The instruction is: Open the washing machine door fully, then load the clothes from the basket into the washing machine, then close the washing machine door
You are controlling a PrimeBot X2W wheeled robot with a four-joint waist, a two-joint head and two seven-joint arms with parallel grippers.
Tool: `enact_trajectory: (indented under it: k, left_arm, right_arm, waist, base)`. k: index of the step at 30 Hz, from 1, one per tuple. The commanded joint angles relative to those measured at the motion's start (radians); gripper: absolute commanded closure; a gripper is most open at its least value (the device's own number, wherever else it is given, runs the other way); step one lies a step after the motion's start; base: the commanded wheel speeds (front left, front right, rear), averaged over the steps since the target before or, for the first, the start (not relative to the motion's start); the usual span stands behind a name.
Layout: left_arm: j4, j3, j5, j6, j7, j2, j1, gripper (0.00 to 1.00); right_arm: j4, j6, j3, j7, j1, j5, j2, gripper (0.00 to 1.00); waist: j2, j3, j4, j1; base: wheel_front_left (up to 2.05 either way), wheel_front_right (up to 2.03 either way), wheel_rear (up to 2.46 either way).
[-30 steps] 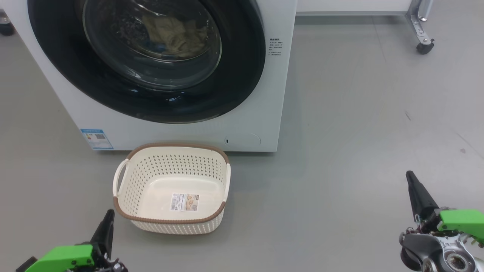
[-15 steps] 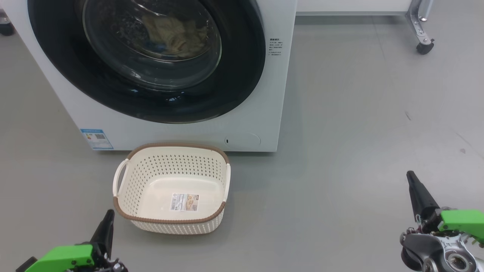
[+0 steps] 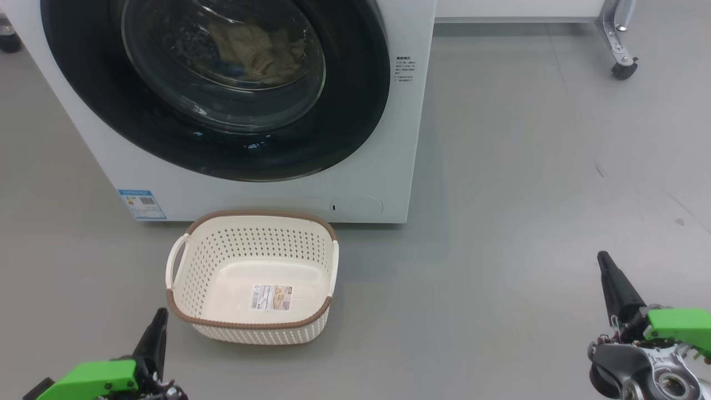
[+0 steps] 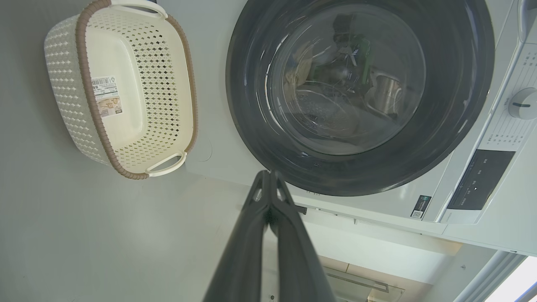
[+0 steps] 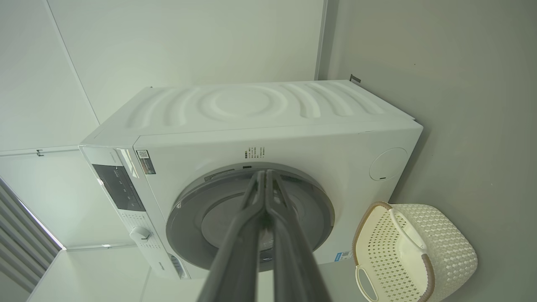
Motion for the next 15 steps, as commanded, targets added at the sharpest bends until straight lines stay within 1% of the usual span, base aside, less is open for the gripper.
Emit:
enact_trajectory:
  k: [1,15]
  left_arm:
    - [-0.029,0.037,-0.003,-0.007,0.006,0.009,-0.051,1.00]
    - [-0.029,0.037,-0.003,-0.007,0.007,0.009,-0.051,1.00]
  right_arm:
    - [-0.031,-0.003,0.016,0.006,-0.055,-0.009,-0.009,1.00]
    - [-0.031,-0.003,0.014,0.008,-0.055,-0.010,-0.008,1.00]
  waist:
    - [0.0000,0.000,0.000,0.0000]
    - [0.0000,0.000,0.000,0.0000]
  base:
    - [0.00,0.00,0.00]
    - [0.00,0.00,0.00]
